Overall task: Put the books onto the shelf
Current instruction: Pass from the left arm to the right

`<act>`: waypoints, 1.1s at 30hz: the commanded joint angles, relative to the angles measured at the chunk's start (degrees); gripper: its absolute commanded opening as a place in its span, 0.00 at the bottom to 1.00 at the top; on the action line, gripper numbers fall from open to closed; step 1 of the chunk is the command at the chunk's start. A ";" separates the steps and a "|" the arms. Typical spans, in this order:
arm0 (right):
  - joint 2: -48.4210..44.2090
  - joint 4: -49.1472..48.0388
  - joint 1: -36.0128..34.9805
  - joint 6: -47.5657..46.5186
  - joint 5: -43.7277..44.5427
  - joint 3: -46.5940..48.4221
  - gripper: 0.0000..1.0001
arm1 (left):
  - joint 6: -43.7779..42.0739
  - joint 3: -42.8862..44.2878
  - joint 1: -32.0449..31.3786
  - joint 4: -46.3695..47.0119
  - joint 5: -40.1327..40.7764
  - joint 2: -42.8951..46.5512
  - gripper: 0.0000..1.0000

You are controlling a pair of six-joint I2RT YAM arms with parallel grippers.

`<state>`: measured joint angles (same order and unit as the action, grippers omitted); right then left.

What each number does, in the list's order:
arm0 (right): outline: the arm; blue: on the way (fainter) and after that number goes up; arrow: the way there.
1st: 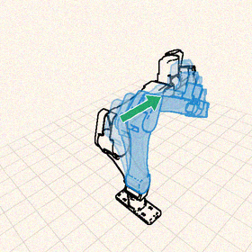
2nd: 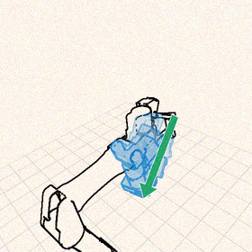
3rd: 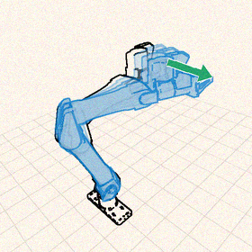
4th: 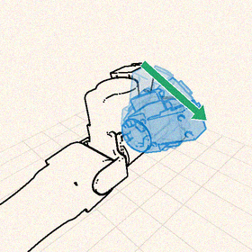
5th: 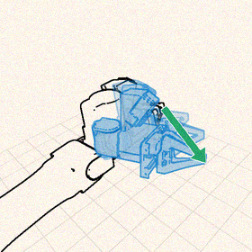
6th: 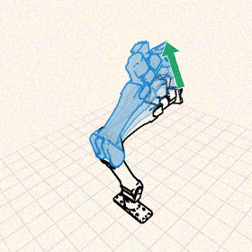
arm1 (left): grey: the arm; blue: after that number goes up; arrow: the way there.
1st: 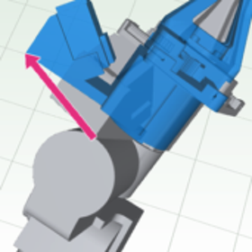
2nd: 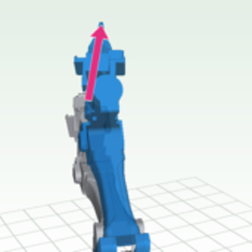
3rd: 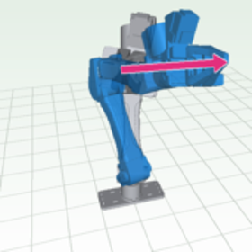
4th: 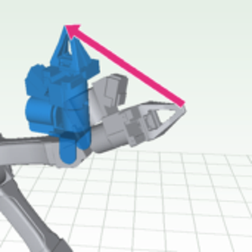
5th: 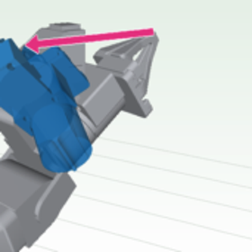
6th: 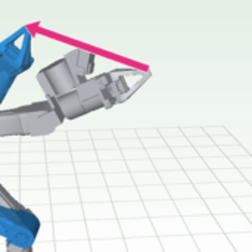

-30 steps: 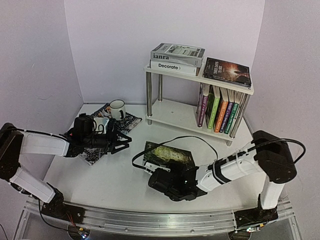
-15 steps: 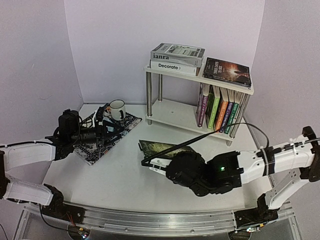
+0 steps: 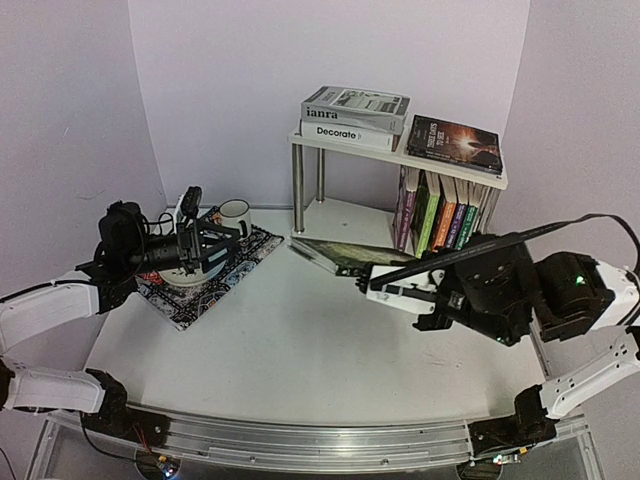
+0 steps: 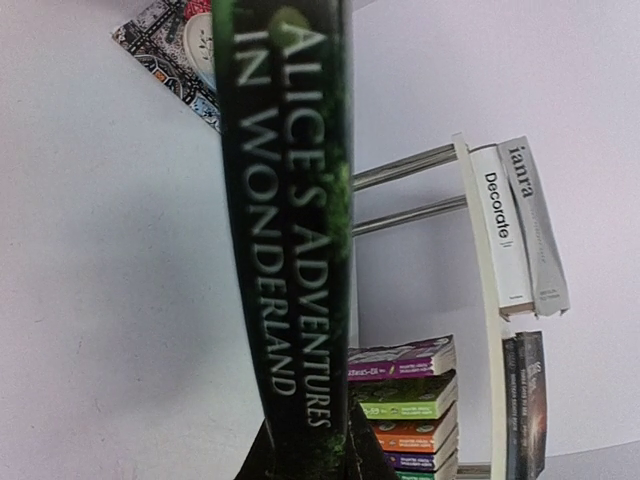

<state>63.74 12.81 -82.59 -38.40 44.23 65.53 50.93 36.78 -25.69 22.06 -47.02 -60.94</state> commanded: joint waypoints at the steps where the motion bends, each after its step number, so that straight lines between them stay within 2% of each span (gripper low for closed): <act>1: -3.04 -1.47 0.06 -4.44 5.20 7.09 0.00 | -2.66 4.16 0.32 0.57 -1.41 2.72 0.73; 10: -3.53 -0.44 0.06 -6.78 6.23 19.78 0.00 | -3.61 4.99 0.41 0.06 -1.53 3.66 0.74; 21: -2.21 -6.24 0.06 -16.42 13.85 26.43 0.00 | -4.54 4.58 0.33 -0.99 -0.60 5.60 0.79; 28: 0.46 -17.64 0.06 -31.06 19.33 26.04 0.00 | -4.56 4.51 0.32 -1.32 -0.26 5.05 0.82; 33: 3.51 -22.91 0.68 -39.61 22.52 29.12 0.00 | -4.57 4.07 0.34 -1.40 0.44 4.76 0.82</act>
<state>65.89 3.00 -82.47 -68.67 61.51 89.71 47.56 39.38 -25.65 19.89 -47.62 -56.41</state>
